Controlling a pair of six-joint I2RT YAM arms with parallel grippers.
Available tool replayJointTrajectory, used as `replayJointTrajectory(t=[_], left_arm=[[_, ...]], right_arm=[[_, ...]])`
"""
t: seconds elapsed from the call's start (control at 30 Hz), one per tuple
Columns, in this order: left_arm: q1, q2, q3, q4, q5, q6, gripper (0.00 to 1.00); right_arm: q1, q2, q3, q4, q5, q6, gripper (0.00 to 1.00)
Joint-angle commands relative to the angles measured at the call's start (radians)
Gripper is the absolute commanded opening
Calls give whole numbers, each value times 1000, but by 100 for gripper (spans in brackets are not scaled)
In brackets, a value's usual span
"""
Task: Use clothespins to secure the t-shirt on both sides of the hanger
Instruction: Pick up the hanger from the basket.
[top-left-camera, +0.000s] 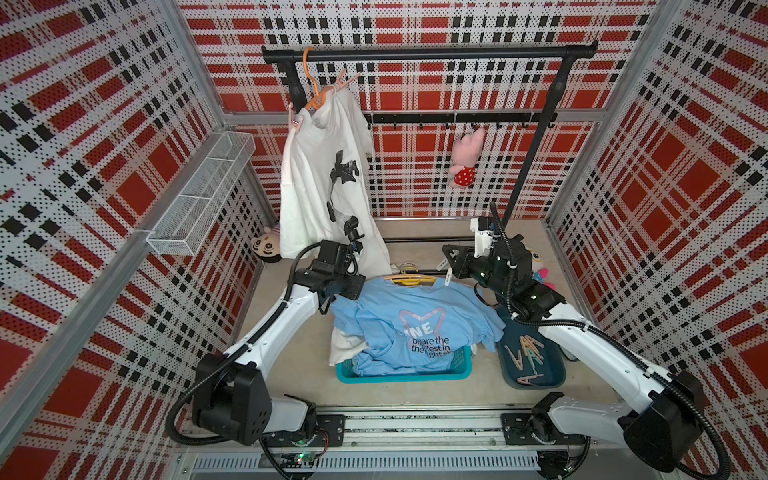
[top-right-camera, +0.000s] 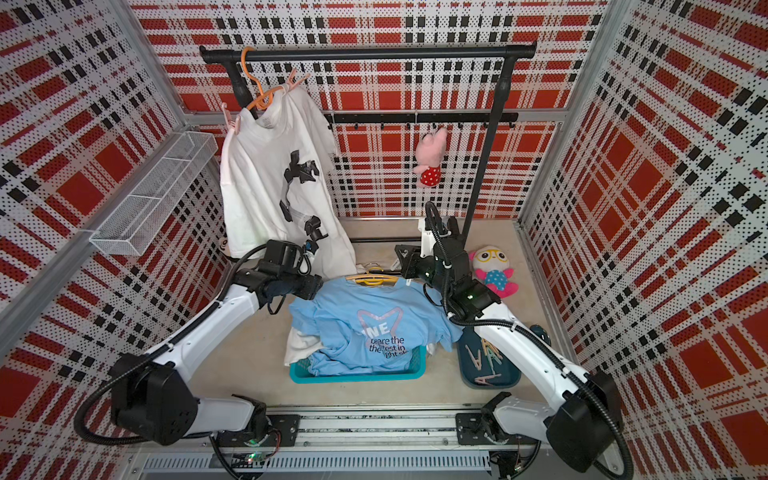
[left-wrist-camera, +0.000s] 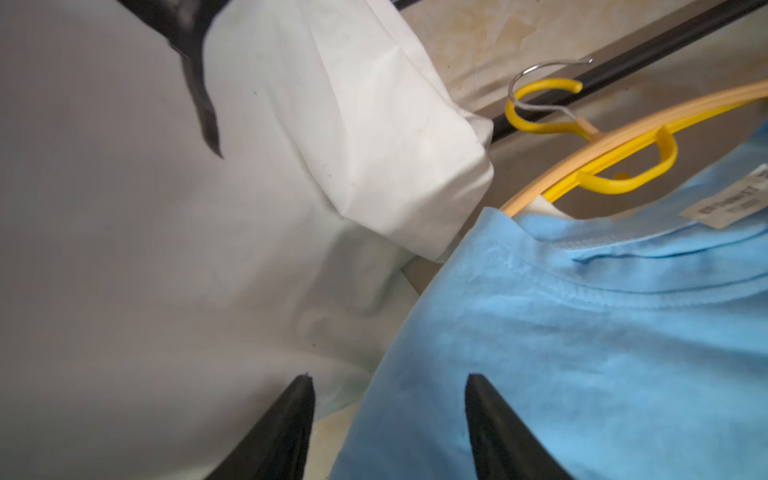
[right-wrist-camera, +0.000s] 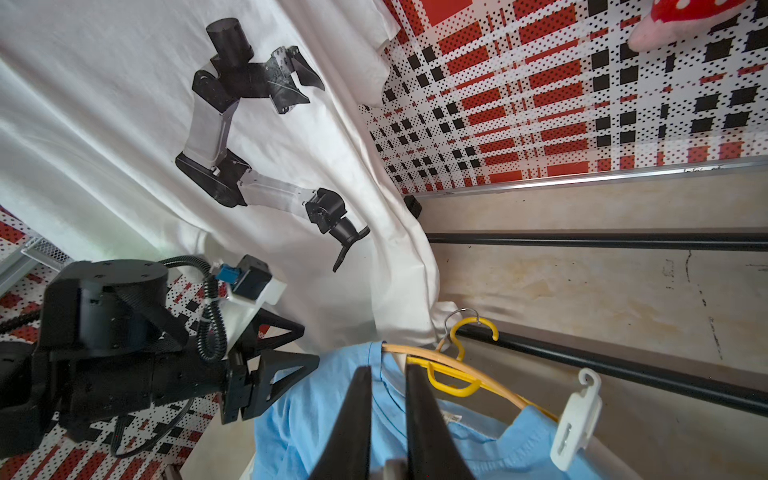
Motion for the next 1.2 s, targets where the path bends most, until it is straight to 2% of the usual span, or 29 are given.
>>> replayJointTrajectory(t=[0.0,0.17,0.37,0.57,0.77,0.97,1.17], left_arm=[[-29,23,60,-53,-65,45,63],[-37,95,107,-90,-57,83,62],[-40,140,119,-132,-109,127,58],[-43,148,117,-136,-63,168,58],[-42,185,114,-140,-71,185,53],[-43,156,107,-142,-35,190,59],[-30,96,63,-126,-33,202,60]], right_arm=[[-2,-19,0,-26,-23,-50,0],[-3,-33,-21,-20,-41,-54,0],[-2,-28,-22,-42,-32,-75,0],[-3,-23,0,-68,-55,-87,0],[-3,-17,10,-87,-52,-105,0],[-2,-9,23,-90,-72,-109,0],[-2,-4,24,-89,-75,-113,0]])
